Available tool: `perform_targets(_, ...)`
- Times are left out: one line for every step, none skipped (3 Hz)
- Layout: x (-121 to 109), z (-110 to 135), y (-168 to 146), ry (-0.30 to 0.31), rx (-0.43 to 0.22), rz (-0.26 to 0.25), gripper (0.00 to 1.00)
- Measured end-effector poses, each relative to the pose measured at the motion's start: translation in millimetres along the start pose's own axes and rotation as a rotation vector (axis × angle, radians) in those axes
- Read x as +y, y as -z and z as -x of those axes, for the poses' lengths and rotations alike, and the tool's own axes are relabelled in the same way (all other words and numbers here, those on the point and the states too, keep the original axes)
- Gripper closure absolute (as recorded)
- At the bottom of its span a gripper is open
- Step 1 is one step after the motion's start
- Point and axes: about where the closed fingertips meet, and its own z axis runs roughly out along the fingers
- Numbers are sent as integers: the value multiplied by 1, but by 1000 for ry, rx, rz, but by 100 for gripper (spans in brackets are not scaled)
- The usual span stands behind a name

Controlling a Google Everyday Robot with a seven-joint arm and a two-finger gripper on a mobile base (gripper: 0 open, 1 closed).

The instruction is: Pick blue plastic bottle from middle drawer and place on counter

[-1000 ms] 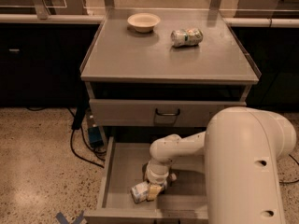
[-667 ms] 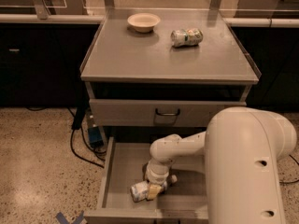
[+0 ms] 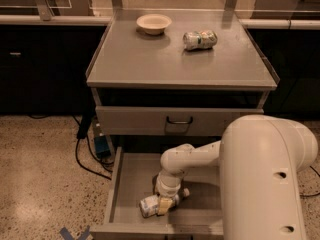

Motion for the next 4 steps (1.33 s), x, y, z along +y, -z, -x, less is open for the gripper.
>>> perform_targets(2, 8, 12, 47, -43, 9, 100)
perform_targets(7, 21, 48, 116, -67, -10, 100)
perform_targets(10, 33, 93, 168, -46, -52, 100)
perform_targets(8, 52, 147, 232, 11, -96, 100)
